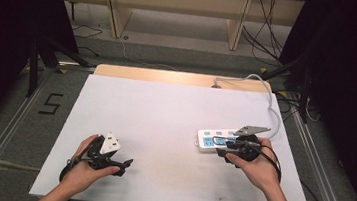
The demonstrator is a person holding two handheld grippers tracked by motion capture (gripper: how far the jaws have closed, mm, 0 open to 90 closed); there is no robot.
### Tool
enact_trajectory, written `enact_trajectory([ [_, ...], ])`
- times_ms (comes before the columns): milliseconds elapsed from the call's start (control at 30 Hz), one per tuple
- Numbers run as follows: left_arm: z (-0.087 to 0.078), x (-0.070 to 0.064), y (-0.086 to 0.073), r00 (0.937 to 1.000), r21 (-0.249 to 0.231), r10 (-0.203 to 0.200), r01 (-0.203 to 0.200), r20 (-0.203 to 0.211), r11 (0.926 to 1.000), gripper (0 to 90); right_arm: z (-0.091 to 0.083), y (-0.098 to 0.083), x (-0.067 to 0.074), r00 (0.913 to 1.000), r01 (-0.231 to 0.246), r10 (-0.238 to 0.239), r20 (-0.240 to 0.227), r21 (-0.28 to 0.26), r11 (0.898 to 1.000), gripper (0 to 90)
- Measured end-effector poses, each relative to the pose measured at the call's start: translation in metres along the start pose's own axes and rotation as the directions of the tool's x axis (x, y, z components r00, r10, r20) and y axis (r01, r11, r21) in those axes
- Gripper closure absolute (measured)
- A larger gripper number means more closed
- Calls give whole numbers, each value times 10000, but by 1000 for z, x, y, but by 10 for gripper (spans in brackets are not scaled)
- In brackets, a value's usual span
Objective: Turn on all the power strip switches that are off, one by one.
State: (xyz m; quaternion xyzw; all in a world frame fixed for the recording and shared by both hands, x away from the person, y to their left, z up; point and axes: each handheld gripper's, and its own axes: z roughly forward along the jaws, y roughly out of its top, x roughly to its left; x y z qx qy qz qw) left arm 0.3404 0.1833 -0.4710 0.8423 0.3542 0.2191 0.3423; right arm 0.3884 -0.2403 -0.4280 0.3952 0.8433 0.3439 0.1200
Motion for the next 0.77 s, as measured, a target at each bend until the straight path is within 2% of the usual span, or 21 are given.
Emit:
enact_trajectory([
  [167, 0, 1, 0, 10000, 29, -11, 11, -11, 10000, 156, -2, -17, 2, 9999, 48, -52, -100, -385, 9992, 454],
  [400, 0, 1, 0, 9999, -25, -140, 140, -53, 9999, 155, -5, -35, 6, 10000, 50, -49, 12, -1016, 9948, 436],
  [567, 1, 2, 0, 9999, -32, -89, 89, -53, 10000, 155, -8, -39, 6, 9999, 84, -65, 135, -1418, 9899, 435],
  [667, 1, 3, 0, 9999, -31, -89, 89, -47, 10000, 155, -11, -41, 5, 9997, -52, 89, 221, -1608, 9870, 434],
  [767, 2, 3, -1, 9999, 31, -110, 111, -27, 9999, 156, -12, -43, 4, 9995, -89, 137, 285, -1603, 9870, 433],
])
